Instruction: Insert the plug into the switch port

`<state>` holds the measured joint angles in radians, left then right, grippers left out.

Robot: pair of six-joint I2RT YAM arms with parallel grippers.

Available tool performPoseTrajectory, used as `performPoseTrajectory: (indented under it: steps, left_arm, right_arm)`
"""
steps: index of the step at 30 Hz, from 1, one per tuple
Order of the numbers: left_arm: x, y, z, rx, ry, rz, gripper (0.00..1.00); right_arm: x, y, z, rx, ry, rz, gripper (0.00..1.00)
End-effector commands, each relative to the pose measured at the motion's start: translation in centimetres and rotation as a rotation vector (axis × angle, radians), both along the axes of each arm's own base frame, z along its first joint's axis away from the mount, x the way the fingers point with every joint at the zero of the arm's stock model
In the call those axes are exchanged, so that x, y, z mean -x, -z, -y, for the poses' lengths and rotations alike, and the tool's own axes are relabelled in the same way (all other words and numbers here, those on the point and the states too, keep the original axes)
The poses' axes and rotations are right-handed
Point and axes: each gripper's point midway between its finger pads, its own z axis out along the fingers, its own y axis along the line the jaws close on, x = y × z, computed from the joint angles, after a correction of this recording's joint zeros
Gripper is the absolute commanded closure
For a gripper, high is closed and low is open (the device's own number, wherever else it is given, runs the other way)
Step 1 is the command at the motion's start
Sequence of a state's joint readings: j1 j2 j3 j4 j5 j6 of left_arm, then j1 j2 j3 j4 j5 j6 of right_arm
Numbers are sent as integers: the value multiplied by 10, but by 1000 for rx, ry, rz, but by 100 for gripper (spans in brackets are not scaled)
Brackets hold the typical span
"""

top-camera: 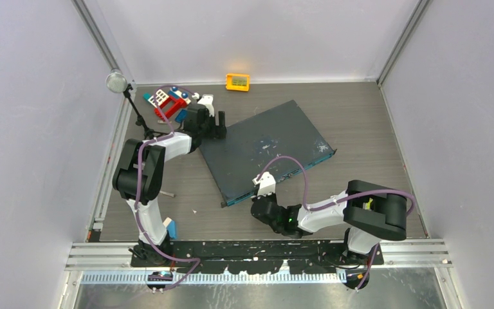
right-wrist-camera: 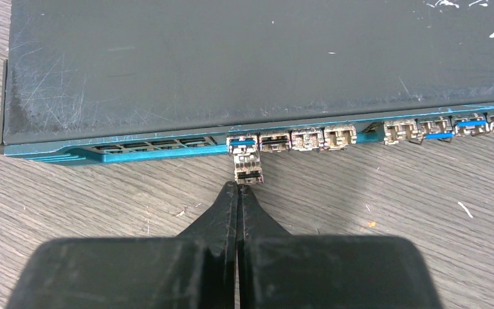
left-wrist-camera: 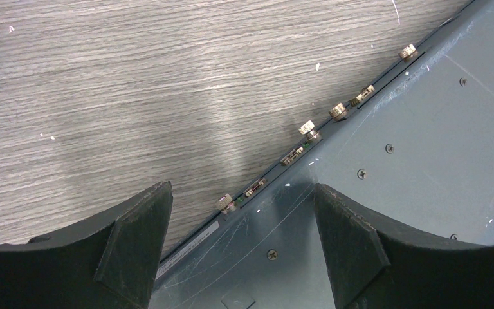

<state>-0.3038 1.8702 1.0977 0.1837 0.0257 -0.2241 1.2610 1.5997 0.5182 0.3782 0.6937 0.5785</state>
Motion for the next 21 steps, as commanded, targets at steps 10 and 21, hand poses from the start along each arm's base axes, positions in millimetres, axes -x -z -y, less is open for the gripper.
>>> performPoseTrajectory:
  steps: [10,21]
  left_arm:
    - [20,35,-4,-82,23,-114,18]
    - [20,35,-3,-83,27,-115,18]
  right_arm:
    - [-14,9,15,89,47,34,100]
    - [-23,4,11,105,21,39,100]
